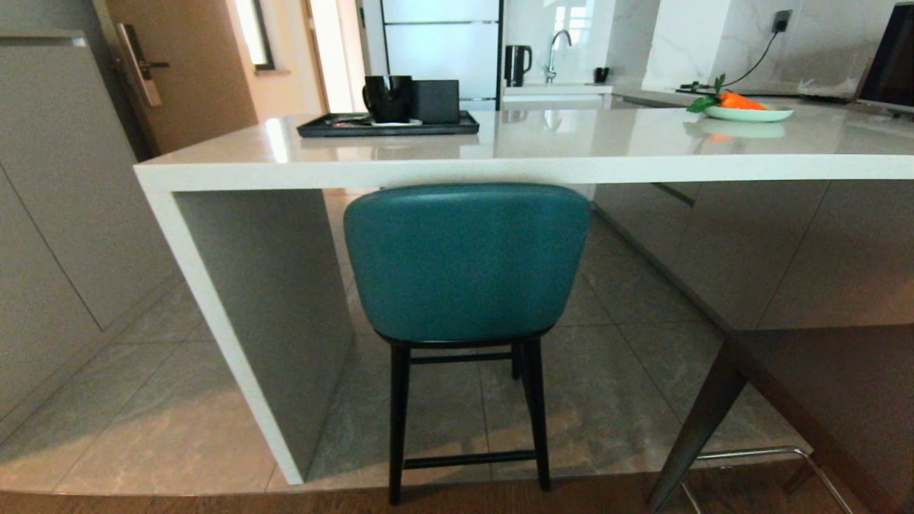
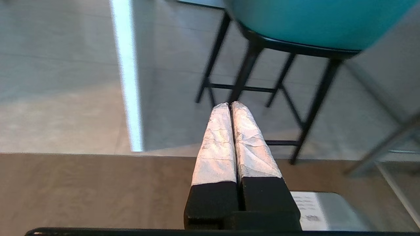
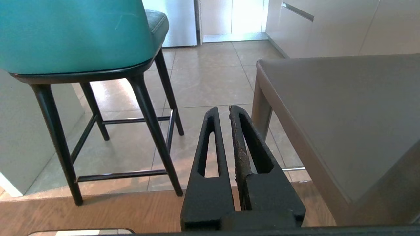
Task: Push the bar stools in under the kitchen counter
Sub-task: Push the gray chair back under the dining table
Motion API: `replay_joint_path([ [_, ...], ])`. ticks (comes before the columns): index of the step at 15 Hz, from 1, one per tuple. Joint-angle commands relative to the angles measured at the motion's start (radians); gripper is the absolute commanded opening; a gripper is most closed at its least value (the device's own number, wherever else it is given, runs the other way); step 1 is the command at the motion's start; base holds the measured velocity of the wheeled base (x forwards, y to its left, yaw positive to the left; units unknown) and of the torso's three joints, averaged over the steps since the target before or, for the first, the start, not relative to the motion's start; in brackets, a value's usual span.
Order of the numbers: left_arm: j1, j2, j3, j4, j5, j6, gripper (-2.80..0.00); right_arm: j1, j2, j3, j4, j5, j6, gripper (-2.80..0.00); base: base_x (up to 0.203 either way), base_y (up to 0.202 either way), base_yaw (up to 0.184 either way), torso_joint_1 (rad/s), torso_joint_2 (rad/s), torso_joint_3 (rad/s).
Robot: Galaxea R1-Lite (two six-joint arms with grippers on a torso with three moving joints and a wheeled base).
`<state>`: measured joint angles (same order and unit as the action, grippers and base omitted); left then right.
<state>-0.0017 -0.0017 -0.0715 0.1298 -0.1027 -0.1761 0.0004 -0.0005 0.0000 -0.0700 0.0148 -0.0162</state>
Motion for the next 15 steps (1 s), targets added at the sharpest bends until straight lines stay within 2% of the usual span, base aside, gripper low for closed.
replay_joint_path([
  [1,0.001,0.003,0.000,0.001,0.073,0.077,-2.80,0.000,0.002,0.029,-0.001,0.001,-0.001,-2.80,0.000,0.000,0.000,0.000,0.00,0.000],
  [2,0.001,0.002,0.004,0.000,0.111,0.179,-2.80,0.000,0.001,0.029,-0.001,0.001,-0.001,-2.80,0.000,0.000,0.000,0.000,0.00,0.000],
  [3,0.002,0.002,0.020,-0.009,0.097,0.284,-2.80,0.000,0.001,0.029,-0.001,-0.004,0.001,-2.80,0.000,0.000,0.000,0.000,0.00,0.000],
  [4,0.002,0.002,0.044,-0.052,0.073,0.348,-2.80,0.000,0.001,0.029,-0.001,-0.004,0.001,-2.80,0.000,0.000,0.000,0.000,0.00,0.000],
  [5,0.002,0.002,0.058,-0.097,0.064,0.339,-2.80,0.000,0.002,0.029,-0.001,-0.006,0.001,-2.80,0.000,0.000,0.000,0.000,0.00,0.000],
  [6,0.001,0.002,0.066,-0.114,0.061,0.266,-2.80,0.000,0.002,0.029,-0.001,-0.004,0.001,-2.80,0.000,0.000,0.000,0.000,0.00,0.000],
  [7,0.001,0.002,0.071,-0.121,0.059,0.254,-2.80,0.000,0.001,0.029,-0.001,-0.004,0.001,-2.80,0.000,0.000,0.000,0.000,0.00,0.000],
  [15,0.002,0.002,0.071,-0.122,0.074,0.254,-2.80,0.000,0.002,0.029,-0.001,-0.007,0.013,-2.80,0.000,0.000,0.000,0.000,0.00,0.000],
])
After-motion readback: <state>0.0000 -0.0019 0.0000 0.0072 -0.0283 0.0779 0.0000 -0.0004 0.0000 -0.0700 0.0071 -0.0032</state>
